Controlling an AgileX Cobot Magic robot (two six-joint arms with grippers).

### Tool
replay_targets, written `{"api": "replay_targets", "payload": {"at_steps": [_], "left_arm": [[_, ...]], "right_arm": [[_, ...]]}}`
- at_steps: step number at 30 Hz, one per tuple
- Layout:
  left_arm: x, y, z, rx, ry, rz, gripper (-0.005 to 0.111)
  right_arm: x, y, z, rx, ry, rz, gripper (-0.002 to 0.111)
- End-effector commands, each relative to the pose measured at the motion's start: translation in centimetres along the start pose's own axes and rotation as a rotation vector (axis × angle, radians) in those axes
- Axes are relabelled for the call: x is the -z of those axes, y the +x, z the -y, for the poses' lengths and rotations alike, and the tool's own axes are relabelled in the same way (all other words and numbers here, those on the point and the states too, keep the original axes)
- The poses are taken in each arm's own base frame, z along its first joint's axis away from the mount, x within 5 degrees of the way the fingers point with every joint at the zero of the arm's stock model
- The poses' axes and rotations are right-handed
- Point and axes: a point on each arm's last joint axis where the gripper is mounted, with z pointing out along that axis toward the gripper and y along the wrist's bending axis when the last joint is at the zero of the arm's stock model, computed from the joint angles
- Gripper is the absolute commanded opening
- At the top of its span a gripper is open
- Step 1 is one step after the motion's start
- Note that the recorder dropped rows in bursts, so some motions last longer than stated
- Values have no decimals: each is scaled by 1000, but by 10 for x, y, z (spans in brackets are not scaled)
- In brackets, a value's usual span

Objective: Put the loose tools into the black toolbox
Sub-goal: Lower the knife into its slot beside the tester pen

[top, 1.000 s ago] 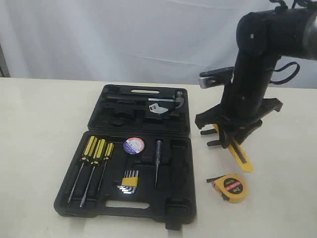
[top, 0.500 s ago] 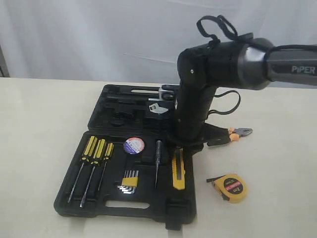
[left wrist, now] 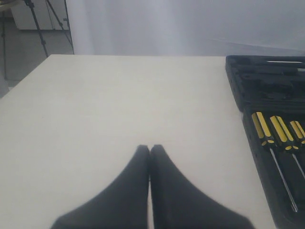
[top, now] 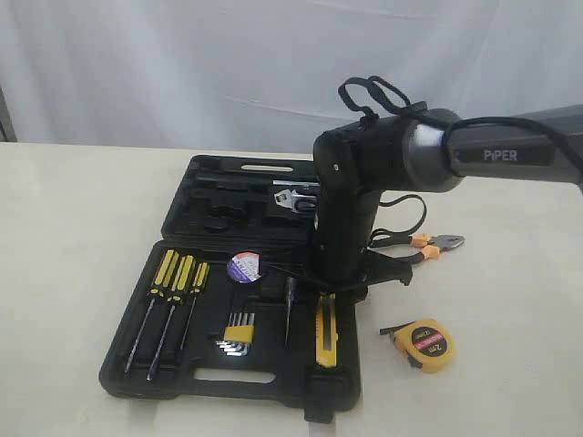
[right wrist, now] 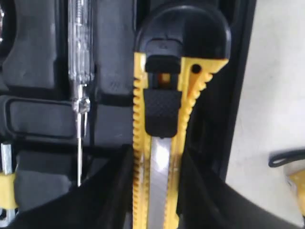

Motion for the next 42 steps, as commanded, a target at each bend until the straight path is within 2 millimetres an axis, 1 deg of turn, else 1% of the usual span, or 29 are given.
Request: {"api": "replay_targets", "payload": {"at_steps": [1, 6, 10, 11, 13, 19, 21, 25, 28, 34, 36, 38, 39, 40, 41, 42], "left_arm": [[0, 0, 1, 11, 7, 7, 0], [0, 0, 1, 11, 7, 7, 0], [0, 0, 1, 11, 7, 7, 0], [0, 0, 1, 11, 7, 7, 0], [0, 0, 1, 11, 7, 7, 0], [0, 0, 1, 11, 7, 7, 0], [0, 0, 1, 11, 7, 7, 0], [0, 0, 1, 11, 7, 7, 0], [0, 0, 1, 11, 7, 7, 0], [0, 0, 1, 11, 7, 7, 0], [0, 0, 1, 11, 7, 7, 0], [0, 0, 1, 11, 7, 7, 0], [0, 0, 1, 11, 7, 7, 0], [0, 0, 1, 11, 7, 7, 0], [0, 0, 1, 11, 7, 7, 0], [0, 0, 1, 11, 7, 7, 0]], "right_arm": [[0, -3, 1, 18, 11, 34, 3], [-8, -6, 7, -5, 16, 14, 3], [-8, -6, 7, -7, 14, 17, 3], [-8, -7, 7, -7, 11, 21, 5], [-8, -8, 6, -7, 4, 32, 12], [-8, -10, 6, 1, -1, 55, 51], [-8, -12, 4, 1, -16, 76, 57], [-3, -16, 2, 1, -30, 98, 57], [5, -21, -1, 13, -37, 110, 57], [26, -34, -10, 33, -74, 183, 57], [29, -37, -9, 51, -57, 204, 57], [29, -36, -5, 68, -12, 187, 43], [29, -35, -2, 82, 23, 175, 26], [29, -34, 0, 91, 42, 167, 16], [29, -33, 1, 146, 60, 152, -1], [28, -32, 2, 172, 70, 136, -1]]}}
